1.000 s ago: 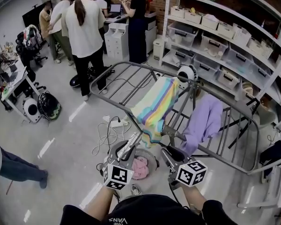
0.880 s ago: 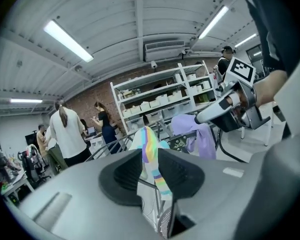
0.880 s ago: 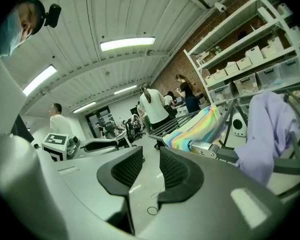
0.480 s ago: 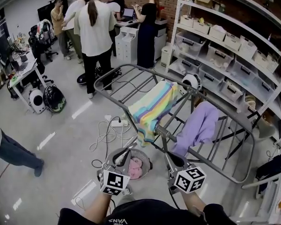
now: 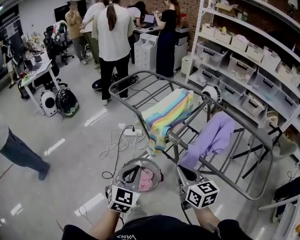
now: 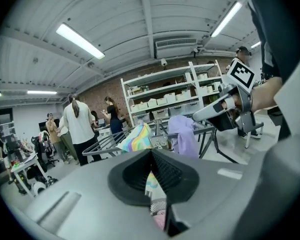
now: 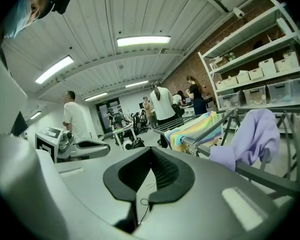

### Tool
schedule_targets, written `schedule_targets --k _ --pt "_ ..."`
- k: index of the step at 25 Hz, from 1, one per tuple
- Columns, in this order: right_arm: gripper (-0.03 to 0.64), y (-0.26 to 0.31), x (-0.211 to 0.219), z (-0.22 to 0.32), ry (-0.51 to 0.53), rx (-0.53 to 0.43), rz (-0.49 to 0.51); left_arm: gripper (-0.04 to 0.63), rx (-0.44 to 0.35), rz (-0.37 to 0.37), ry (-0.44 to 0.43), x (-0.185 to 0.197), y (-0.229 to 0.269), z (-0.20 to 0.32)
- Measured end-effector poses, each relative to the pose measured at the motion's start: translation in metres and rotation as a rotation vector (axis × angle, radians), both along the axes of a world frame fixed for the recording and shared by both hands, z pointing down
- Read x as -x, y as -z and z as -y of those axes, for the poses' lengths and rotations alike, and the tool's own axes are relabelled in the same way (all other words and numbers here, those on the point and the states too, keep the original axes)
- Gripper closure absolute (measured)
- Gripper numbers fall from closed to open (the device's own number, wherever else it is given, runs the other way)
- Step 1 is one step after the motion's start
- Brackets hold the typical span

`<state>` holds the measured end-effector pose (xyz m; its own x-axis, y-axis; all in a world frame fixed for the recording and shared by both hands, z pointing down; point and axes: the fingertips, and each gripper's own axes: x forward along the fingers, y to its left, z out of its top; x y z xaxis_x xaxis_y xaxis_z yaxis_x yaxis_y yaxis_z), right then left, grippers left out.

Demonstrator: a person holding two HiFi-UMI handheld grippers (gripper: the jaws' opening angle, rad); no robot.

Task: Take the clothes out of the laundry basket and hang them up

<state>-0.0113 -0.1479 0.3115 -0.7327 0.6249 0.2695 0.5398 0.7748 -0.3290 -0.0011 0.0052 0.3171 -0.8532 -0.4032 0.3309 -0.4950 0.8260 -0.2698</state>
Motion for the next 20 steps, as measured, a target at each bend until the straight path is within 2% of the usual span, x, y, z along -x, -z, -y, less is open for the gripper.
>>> schedule_targets --k 8,20 --pt "0.612 0.001 -0.018 0.006 0.018 -0.035 0.034 0.594 -0.018 0.007 0.050 -0.026 -0.003 0.004" --pt "0.612 0.003 -0.034 0.012 0.021 -0.028 0.074 0.594 -0.014 0.030 0.059 -0.047 -0.003 0.012"
